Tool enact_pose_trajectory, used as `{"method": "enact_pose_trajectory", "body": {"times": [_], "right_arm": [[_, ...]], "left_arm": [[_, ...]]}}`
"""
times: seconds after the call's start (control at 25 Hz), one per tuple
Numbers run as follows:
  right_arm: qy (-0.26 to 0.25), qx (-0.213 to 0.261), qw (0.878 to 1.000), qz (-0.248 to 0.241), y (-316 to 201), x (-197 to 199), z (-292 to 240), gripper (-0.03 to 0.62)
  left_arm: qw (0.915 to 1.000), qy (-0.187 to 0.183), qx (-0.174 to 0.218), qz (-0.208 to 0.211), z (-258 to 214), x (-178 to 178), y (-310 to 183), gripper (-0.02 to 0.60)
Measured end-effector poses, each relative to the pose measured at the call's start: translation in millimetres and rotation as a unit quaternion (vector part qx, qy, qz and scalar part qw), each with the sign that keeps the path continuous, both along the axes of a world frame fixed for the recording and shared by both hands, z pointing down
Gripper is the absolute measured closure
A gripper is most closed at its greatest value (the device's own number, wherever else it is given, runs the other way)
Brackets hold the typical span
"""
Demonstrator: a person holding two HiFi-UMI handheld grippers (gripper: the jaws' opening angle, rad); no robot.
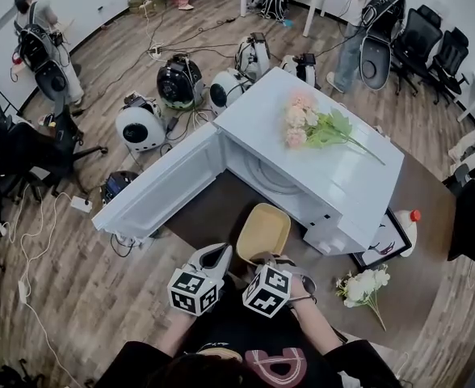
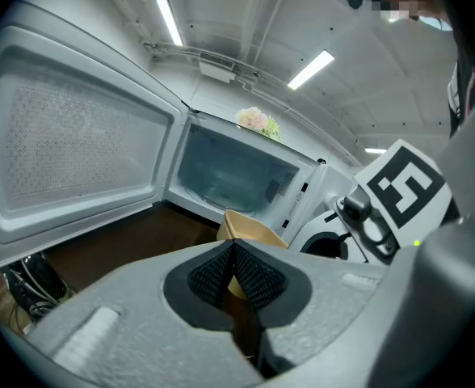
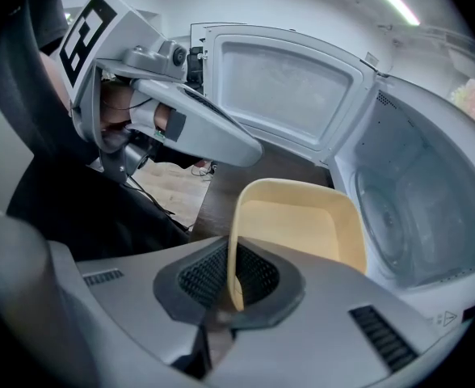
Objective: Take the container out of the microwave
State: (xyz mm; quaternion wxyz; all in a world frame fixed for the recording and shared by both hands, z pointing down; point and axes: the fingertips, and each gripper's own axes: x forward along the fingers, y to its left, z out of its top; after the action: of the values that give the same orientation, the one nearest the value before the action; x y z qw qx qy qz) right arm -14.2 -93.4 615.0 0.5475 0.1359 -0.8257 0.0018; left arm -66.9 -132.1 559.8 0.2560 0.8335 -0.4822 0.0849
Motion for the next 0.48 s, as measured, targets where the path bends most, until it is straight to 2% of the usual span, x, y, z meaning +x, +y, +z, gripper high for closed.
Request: {"method": "enact_pose_trajectory", "body": {"times": [0.48], "right_arm": [[0.011, 0.002, 1.0, -0.015, 2.4, -2.3, 2.6, 0.574]], "left_arm": [[1.0, 0.0, 0.005, 0.001, -2.1, 1.0, -2.8, 0.572]]}}
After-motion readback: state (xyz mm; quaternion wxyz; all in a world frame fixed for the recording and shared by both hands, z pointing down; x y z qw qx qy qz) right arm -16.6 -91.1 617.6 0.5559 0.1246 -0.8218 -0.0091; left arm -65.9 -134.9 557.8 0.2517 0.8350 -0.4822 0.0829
